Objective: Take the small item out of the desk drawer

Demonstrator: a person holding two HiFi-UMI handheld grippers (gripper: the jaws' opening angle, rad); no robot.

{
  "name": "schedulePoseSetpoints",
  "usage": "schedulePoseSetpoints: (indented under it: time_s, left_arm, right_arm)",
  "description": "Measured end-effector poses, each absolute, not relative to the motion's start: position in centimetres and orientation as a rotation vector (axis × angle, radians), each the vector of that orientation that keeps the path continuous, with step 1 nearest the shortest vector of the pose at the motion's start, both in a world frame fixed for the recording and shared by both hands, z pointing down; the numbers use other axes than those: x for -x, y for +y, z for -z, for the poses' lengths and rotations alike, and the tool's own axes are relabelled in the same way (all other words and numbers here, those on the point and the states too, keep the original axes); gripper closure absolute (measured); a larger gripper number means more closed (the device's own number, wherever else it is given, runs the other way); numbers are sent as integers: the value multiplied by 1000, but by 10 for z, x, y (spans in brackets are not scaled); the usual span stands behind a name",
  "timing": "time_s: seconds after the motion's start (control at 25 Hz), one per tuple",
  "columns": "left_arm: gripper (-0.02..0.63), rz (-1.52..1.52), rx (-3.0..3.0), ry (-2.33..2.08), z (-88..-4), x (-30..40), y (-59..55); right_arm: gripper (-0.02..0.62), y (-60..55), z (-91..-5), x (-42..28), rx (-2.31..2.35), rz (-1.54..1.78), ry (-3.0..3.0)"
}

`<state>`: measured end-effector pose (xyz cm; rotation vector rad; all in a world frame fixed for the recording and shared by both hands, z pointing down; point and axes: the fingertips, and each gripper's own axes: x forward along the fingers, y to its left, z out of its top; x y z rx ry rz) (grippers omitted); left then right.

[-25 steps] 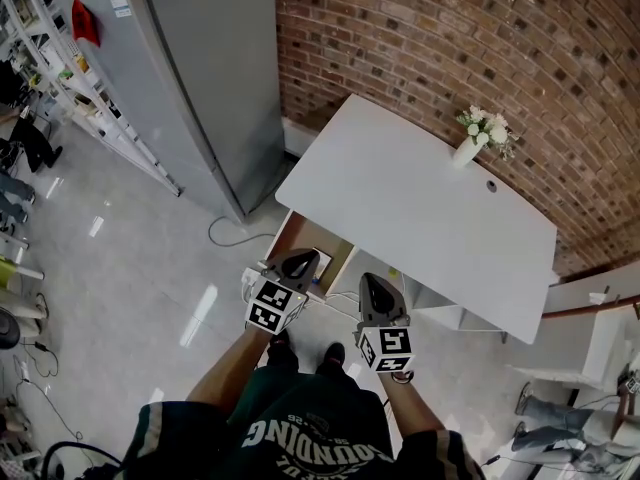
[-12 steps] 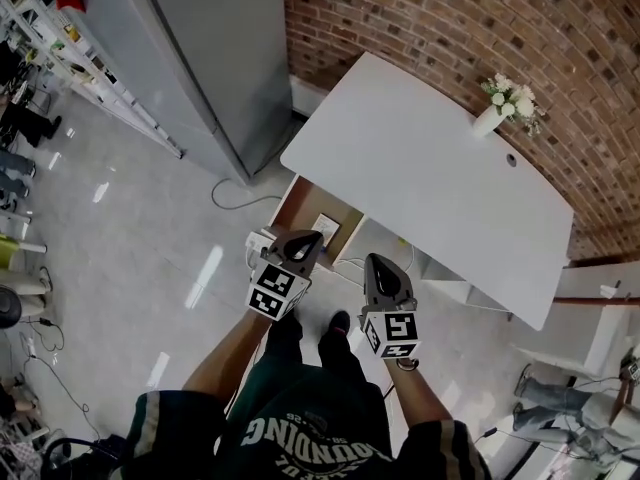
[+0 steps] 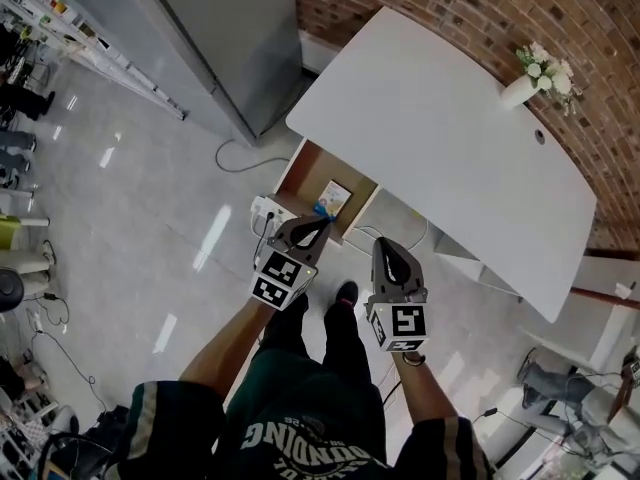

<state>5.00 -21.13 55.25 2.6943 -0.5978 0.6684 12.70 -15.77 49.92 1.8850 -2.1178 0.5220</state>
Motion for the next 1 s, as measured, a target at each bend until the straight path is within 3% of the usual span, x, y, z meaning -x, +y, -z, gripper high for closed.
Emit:
schedulePoseSetpoints:
  time_s: [1.0]
  left_arm:
    - [588,-729,-2650,-656,-693,-70,-237]
  right_arm:
    - [572,-190,-629,-157,-1810,-511,-2098]
